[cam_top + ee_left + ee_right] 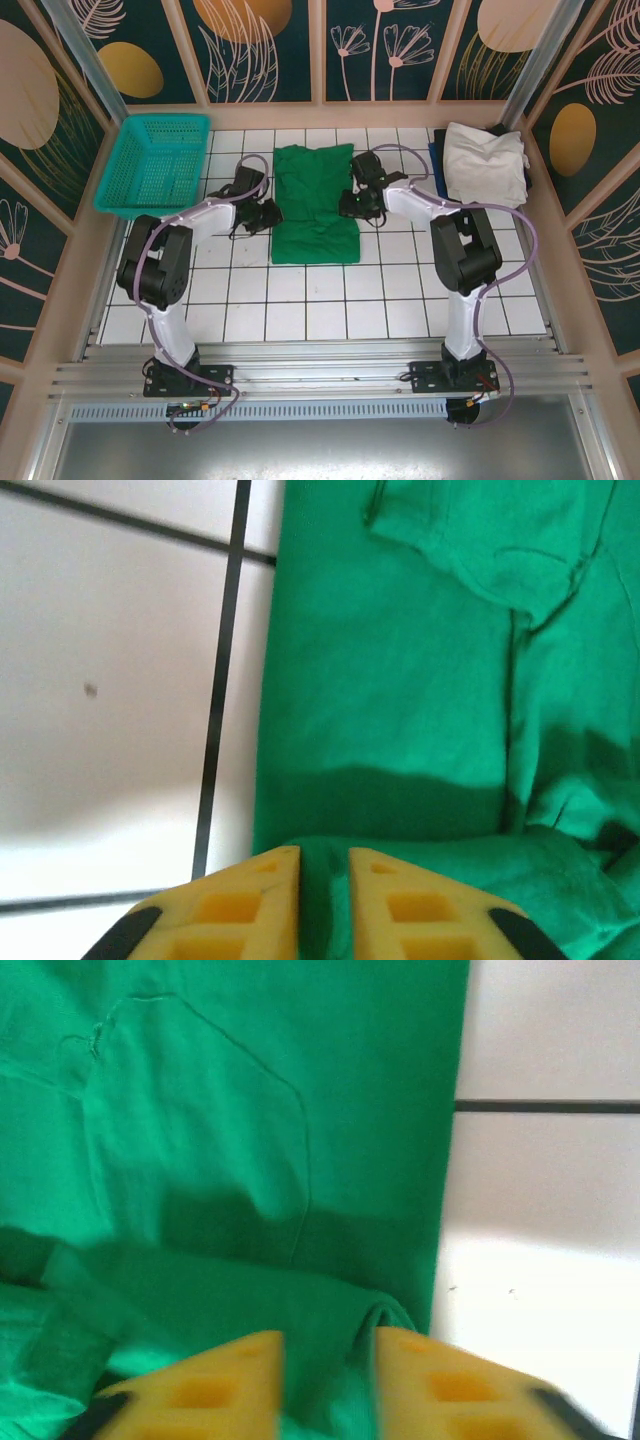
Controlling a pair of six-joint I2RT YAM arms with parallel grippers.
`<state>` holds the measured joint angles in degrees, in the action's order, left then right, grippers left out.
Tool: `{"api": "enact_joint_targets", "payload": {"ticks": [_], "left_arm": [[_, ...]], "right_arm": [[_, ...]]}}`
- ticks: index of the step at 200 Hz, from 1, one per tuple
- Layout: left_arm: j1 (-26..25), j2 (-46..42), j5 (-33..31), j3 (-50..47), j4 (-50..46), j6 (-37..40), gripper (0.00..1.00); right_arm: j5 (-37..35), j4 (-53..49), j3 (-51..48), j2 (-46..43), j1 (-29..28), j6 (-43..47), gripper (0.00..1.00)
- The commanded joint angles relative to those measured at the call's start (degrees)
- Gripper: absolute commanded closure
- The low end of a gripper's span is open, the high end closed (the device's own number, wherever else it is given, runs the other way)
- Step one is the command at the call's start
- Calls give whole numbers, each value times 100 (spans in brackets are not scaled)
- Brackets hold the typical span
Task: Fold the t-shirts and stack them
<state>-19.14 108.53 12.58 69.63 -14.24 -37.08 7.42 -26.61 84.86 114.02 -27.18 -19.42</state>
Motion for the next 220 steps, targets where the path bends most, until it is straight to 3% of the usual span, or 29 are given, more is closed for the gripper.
{"api": "enact_joint_targets", "payload": {"ticks": [1, 22, 54, 74, 107, 199, 220], "left_arm": [[146, 162, 175, 629, -277, 277, 71], [190, 132, -73, 1083, -667, 472, 62], [204, -241, -606, 948, -772, 611, 57], [203, -546, -664, 690, -623, 569, 56], [202, -1261, -598, 12, -313, 474, 52], [204, -2309, -965, -851, -490, 663, 46], [206, -2459, -807, -1122, -406, 685, 43]], "right_arm": [[-254, -438, 656, -65, 116, 279, 53], [-529, -460, 638, -498, 15, 282, 53], [-246, 828, -1277, -1574, -755, 133, 55], [43, 1207, -1658, -1433, -1097, -84, 65], [-181, 821, -1025, -522, -1303, -91, 75], [-556, -17, 1186, 1247, -1012, -20, 73], [-558, -63, 1574, 1448, -897, 35, 72]]}}
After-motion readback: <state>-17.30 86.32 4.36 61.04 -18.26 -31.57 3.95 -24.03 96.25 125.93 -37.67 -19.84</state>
